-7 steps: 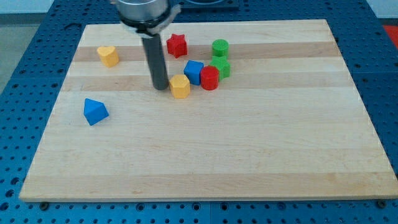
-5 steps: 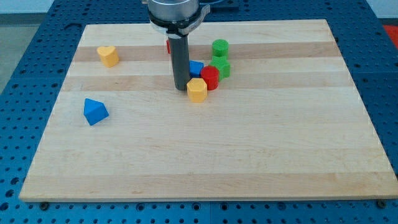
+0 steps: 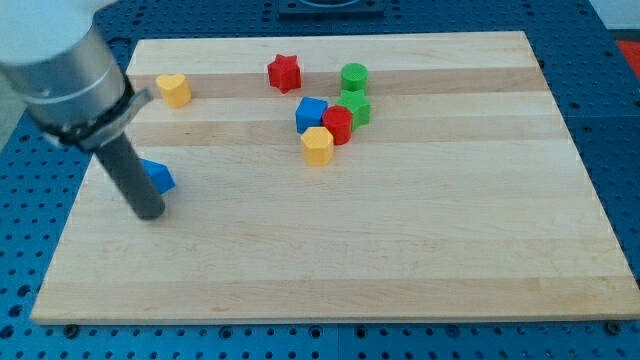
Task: Push the blue triangle slightly up
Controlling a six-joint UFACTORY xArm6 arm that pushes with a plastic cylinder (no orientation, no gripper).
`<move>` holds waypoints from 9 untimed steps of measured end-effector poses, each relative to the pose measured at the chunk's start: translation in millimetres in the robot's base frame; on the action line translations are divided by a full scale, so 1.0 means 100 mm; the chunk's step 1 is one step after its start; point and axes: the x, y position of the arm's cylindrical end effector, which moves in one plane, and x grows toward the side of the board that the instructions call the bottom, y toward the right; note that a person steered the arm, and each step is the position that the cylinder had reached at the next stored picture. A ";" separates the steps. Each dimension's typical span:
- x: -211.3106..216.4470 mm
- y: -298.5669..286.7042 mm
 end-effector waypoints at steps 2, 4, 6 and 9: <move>-0.70 0.37; -0.09 0.40; 0.19 -0.24; -0.80 0.61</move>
